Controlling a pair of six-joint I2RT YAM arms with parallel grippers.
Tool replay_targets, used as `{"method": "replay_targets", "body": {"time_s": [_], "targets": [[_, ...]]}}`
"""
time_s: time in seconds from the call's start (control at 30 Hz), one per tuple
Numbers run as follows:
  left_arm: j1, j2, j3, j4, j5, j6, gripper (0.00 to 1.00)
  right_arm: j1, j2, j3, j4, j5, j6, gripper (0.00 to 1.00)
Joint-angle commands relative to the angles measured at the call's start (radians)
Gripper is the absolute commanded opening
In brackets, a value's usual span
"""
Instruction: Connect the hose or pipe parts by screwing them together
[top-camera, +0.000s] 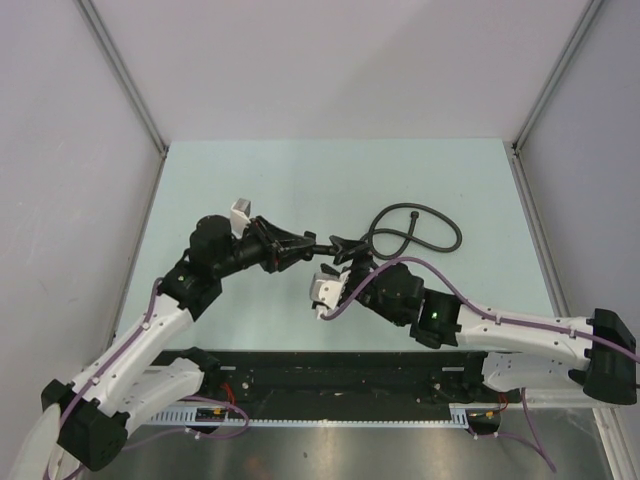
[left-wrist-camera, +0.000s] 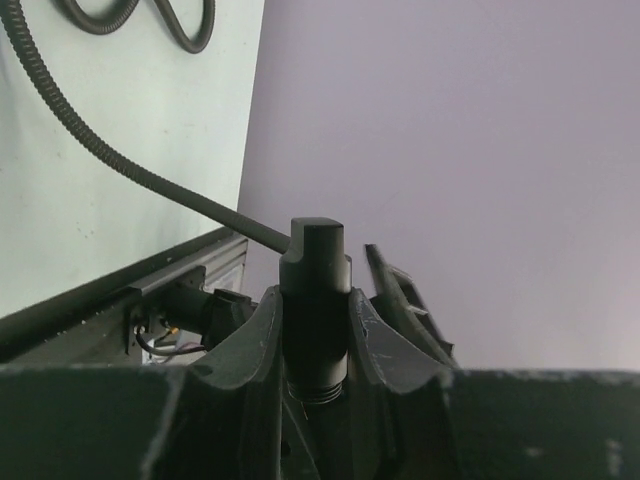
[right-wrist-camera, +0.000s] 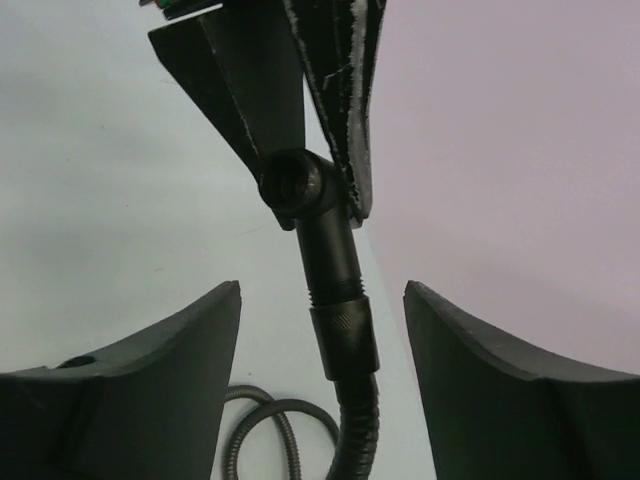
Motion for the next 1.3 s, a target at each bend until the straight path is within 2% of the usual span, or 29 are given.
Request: {"method": "replay_targets", "body": {"time_s": [0.0,0.03,0.07,0.13,0.17,0.2,0.3,0.33,0.4,0.43,0.5,0.53,0.57,0.6,0.63,0.7,0.8,0.87,0.9,0.93,0.97,1.0,1.03,1.1,1.13,1.27], "targets": [[0.004,-0.042,0.043,0.022,0.053,-0.098,0.0,0.031,0.031,0.0,0.083,0.098,-0.115,0.58],[0.004,-0.045,0.043,0.018,0.054,-0.104,0.0,0.036,0.043,0.0,0.086,0.107,-0.122,0.53],[0.004,-0.045,0.046,0.017,0.057,-0.104,0.0,0.037,0.049,0.0,0.089,0.115,-0.128,0.37],[0.004,-0.04,0.054,0.013,0.065,-0.089,0.0,0.042,0.061,0.005,0.086,0.13,-0.129,0.21],[0.004,-0.037,0.057,0.014,0.076,-0.077,0.01,0.042,0.071,0.013,0.075,0.132,-0.12,0.07],[0.004,-0.033,0.069,0.017,0.08,-0.055,0.0,0.042,0.075,0.022,0.057,0.129,-0.105,0.0],[0.004,0.021,0.14,0.016,0.097,0.171,0.01,0.001,0.078,0.08,-0.095,0.019,0.033,0.0],[0.002,0.038,0.161,0.019,0.1,0.322,0.0,-0.021,0.077,0.092,-0.118,-0.086,0.112,0.0],[-0.009,0.073,0.209,0.03,0.114,0.492,0.0,-0.107,0.06,0.108,-0.147,-0.22,0.202,0.0],[-0.016,0.078,0.213,0.051,0.116,0.652,0.0,-0.14,0.055,0.106,-0.163,-0.374,0.242,0.0],[-0.041,0.064,0.168,0.112,0.131,0.768,0.0,-0.261,0.06,0.106,-0.172,-0.534,0.366,0.0],[-0.041,0.049,0.123,0.274,0.166,0.834,0.0,-0.294,0.068,0.106,-0.172,-0.681,0.404,0.0],[-0.042,0.012,0.011,0.372,0.191,0.856,0.0,-0.364,0.074,0.106,-0.176,-0.754,0.461,0.0],[-0.047,-0.011,-0.041,0.525,0.192,0.927,0.0,-0.392,0.094,0.106,-0.178,-0.831,0.493,0.0],[-0.065,-0.028,-0.082,0.575,0.182,0.99,0.0,-0.429,0.107,0.108,-0.178,-1.006,0.522,0.0],[-0.091,-0.066,-0.153,0.606,0.141,1.194,0.0,-0.51,0.162,0.111,-0.137,-1.215,0.643,0.0],[-0.098,-0.045,-0.176,0.605,0.191,1.322,0.0,-0.561,0.224,0.112,-0.077,-1.328,0.776,0.0],[-0.098,-0.028,-0.176,0.607,0.229,1.345,0.0,-0.567,0.235,0.112,-0.071,-1.316,0.803,0.0],[-0.098,-0.02,-0.175,0.607,0.217,1.33,0.0,-0.567,0.233,0.112,-0.083,-1.277,0.803,0.01],[-0.098,-0.02,-0.173,0.607,0.173,1.315,0.0,-0.567,0.22,0.112,-0.092,-1.249,0.802,0.06],[-0.099,-0.022,-0.168,0.607,0.148,1.293,0.0,-0.567,0.21,0.112,-0.101,-1.22,0.799,0.25],[-0.098,-0.031,-0.167,0.605,0.105,1.237,0.0,-0.567,0.195,0.112,-0.118,-1.148,0.791,0.35],[-0.098,-0.039,-0.165,0.605,-0.003,1.194,0.0,-0.566,0.168,0.112,-0.127,-1.109,0.787,0.51],[-0.096,-0.063,-0.162,0.573,-0.131,1.03,0.0,-0.564,0.134,0.111,-0.149,-0.998,0.764,0.62],[-0.096,-0.088,-0.159,0.561,-0.172,0.981,0.0,-0.556,0.1,0.112,-0.156,-0.956,0.756,0.73],[-0.093,-0.138,-0.149,0.519,-0.246,0.816,0.0,-0.492,0.036,0.111,-0.184,-0.72,0.681,0.88]]}}
